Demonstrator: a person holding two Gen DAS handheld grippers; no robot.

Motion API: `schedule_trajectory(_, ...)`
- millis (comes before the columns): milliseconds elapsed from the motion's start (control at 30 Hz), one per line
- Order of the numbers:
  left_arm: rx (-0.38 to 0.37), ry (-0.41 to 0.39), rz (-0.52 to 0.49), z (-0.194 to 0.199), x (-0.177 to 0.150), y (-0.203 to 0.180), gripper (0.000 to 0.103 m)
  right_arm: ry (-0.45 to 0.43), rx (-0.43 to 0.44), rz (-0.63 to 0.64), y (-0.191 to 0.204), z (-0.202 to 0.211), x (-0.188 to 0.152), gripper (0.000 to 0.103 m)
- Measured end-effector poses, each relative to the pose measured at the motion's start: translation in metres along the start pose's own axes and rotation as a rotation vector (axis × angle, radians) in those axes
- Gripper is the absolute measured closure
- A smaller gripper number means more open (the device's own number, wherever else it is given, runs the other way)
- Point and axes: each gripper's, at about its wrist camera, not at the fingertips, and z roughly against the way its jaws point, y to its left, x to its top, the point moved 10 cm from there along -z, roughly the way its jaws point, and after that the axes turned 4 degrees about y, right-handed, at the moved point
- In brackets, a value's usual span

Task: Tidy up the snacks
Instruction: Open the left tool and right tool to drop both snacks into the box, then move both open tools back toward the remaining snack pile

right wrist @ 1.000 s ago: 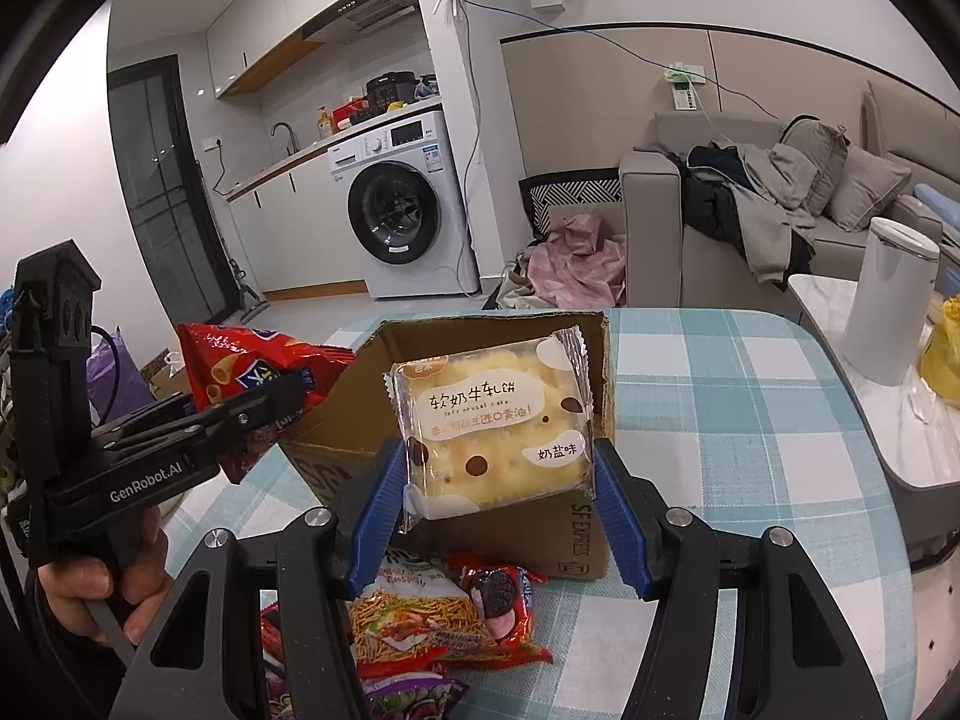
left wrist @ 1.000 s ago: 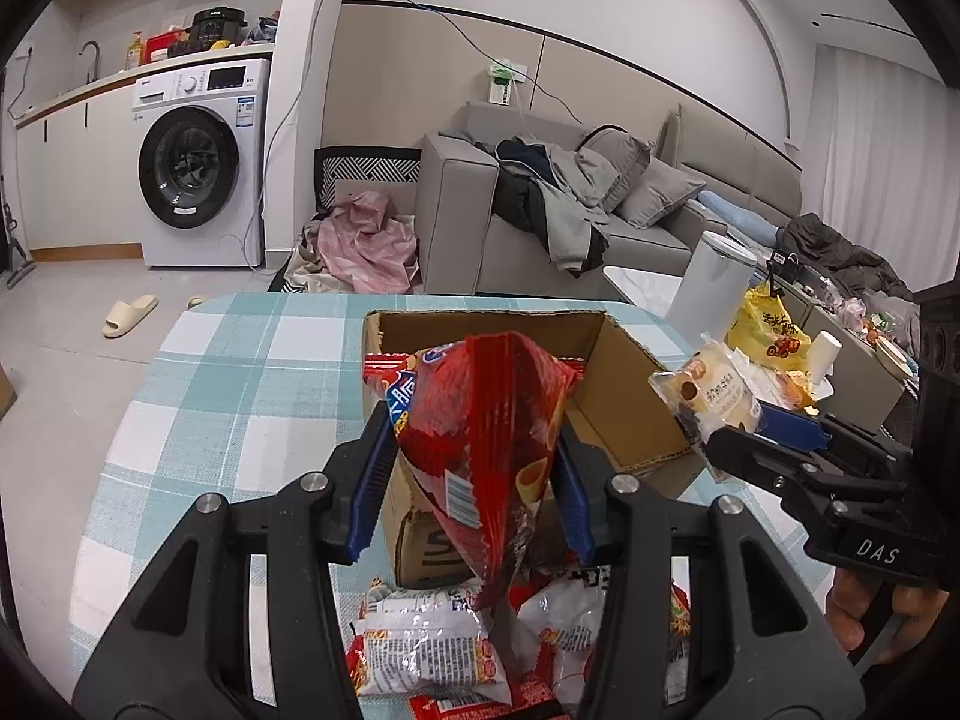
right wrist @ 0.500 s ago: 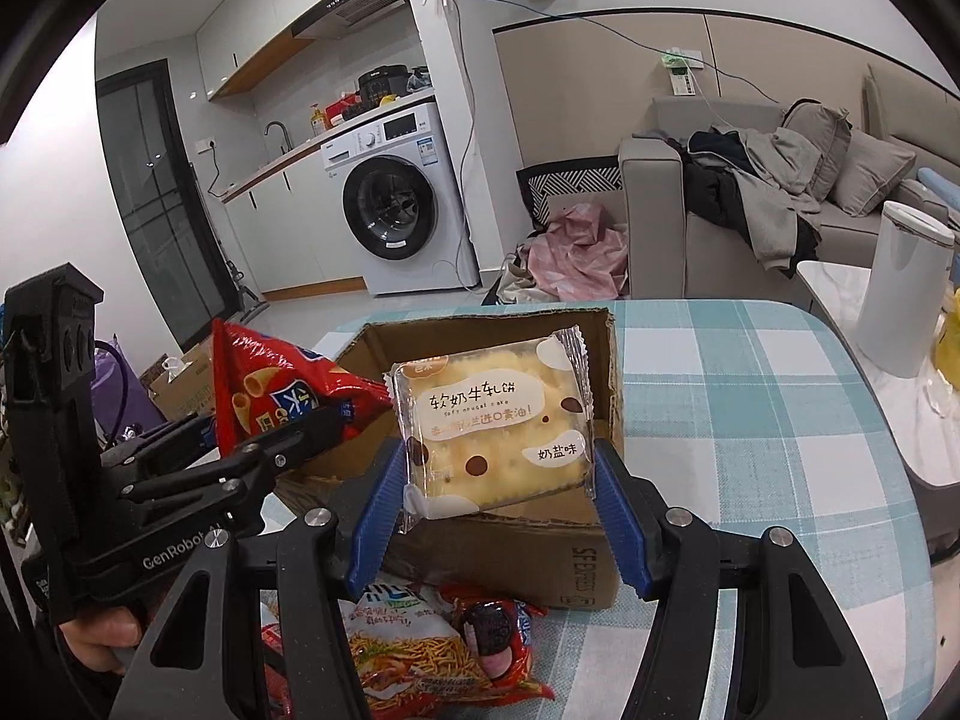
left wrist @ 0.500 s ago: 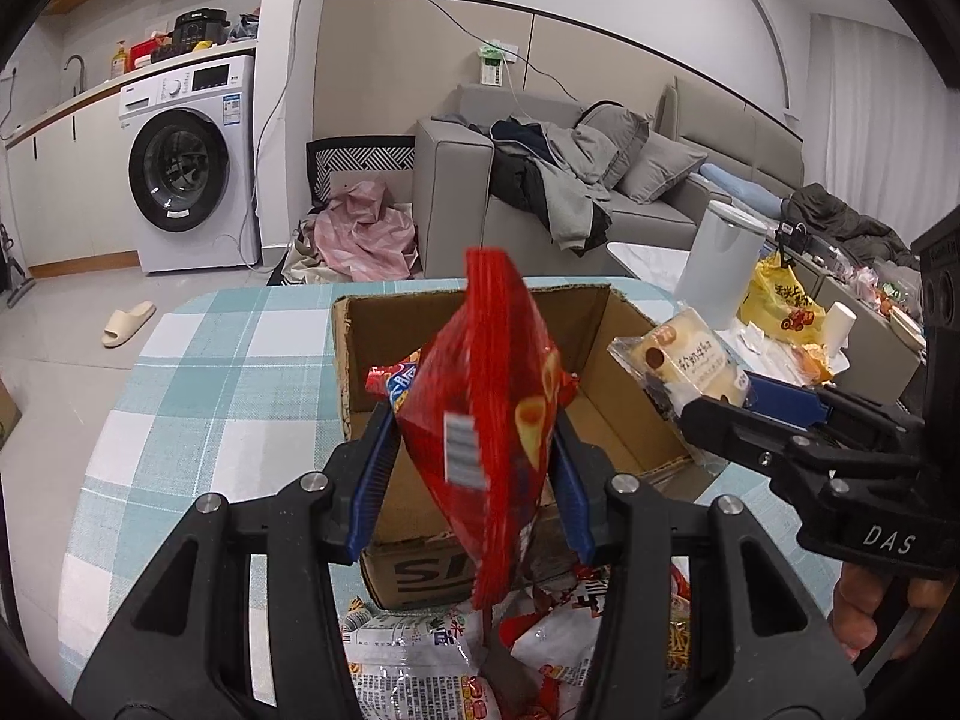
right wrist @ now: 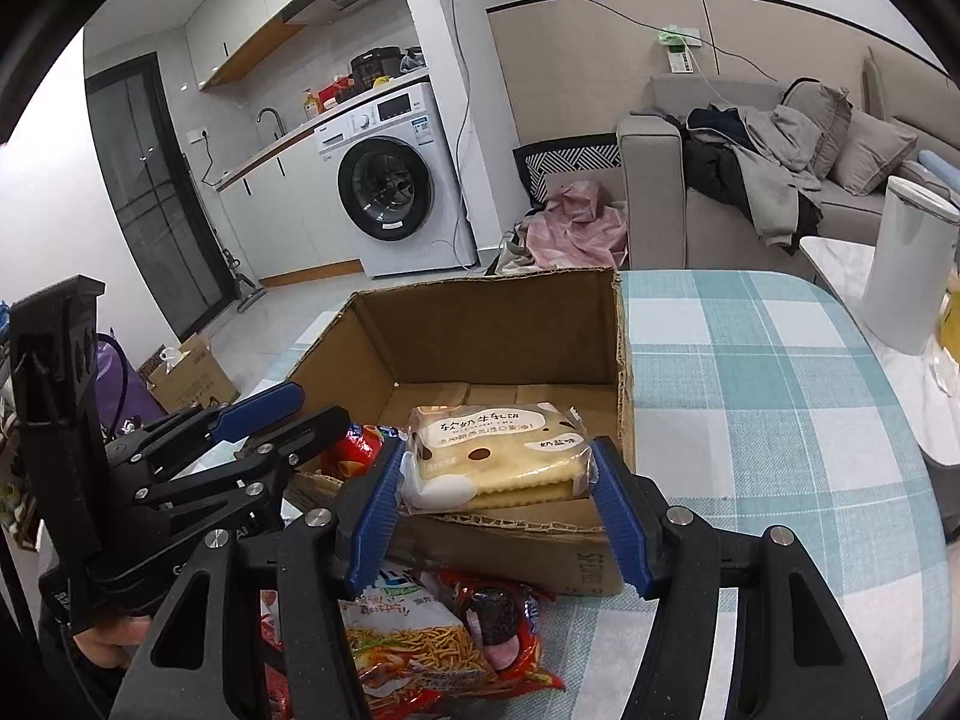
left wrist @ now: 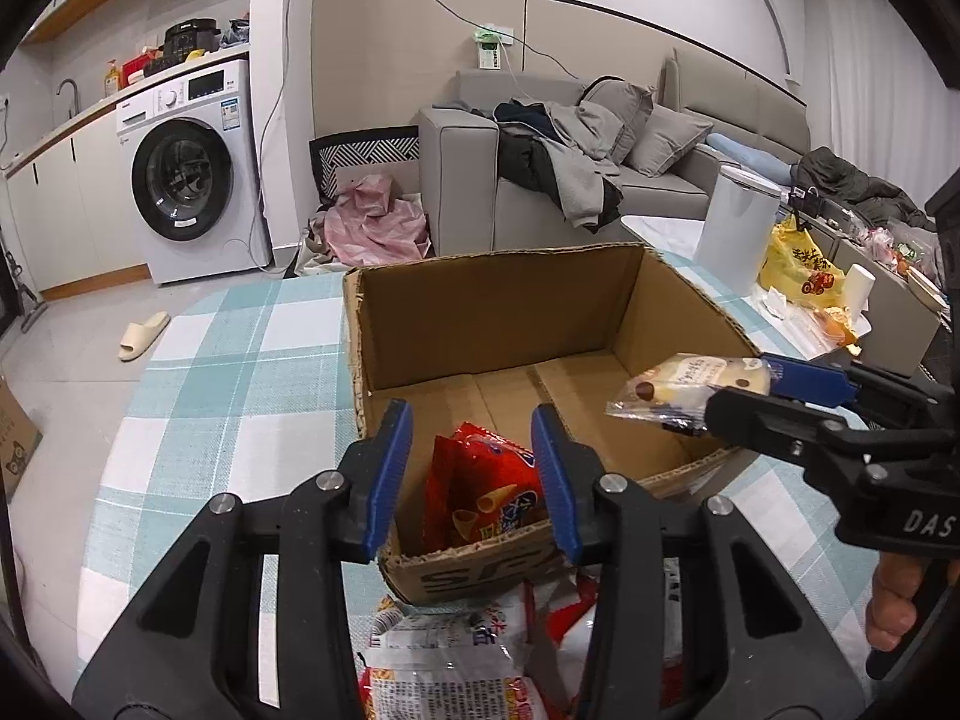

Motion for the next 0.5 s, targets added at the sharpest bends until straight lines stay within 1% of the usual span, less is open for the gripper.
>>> schedule_trajectory(100, 0.004, 0.001, 0.004, 0.0, 0.001, 0.003, 0.064, 0.011, 0.006, -0.009, 0.004, 0.001, -0.002, 0.041)
schedule_trajectory(233, -0.017, 0.014, 0.023, 0.004, 0.001, 0.002, 0.064, 0.007, 0.022, -0.027, 0.003, 0.002, 0.0, 0.039)
schedule_trajectory(300, -0.045, 0.016, 0.03, 0.009, 0.0, -0.001, 0.064, -0.006, 0.034, -0.029, 0.003, 0.004, 0.001, 0.036)
schedule_trajectory(333, -0.052, 0.016, 0.027, 0.012, -0.001, -0.002, 0.063, -0.015, 0.025, -0.022, 0.003, 0.006, 0.002, 0.033)
schedule_trajectory(367, -0.055, 0.016, 0.021, 0.014, -0.001, -0.003, 0.061, -0.021, 0.022, -0.014, 0.003, 0.008, 0.003, 0.032)
schedule_trajectory(400, -0.054, 0.014, 0.014, 0.019, -0.001, -0.005, 0.055, -0.029, 0.026, -0.009, 0.004, 0.011, 0.003, 0.03)
schedule_trajectory(433, -0.053, 0.01, 0.01, 0.022, -0.001, -0.007, 0.05, -0.039, 0.031, -0.004, 0.006, 0.015, 0.004, 0.024)
schedule_trajectory(467, -0.053, 0.004, 0.008, 0.027, -0.001, -0.008, 0.036, -0.05, 0.033, -0.001, 0.008, 0.021, 0.004, 0.017)
schedule_trajectory(500, -0.05, -0.007, 0.007, 0.033, 0.0, -0.009, 0.023, -0.063, 0.032, 0.002, 0.008, 0.026, 0.004, 0.015)
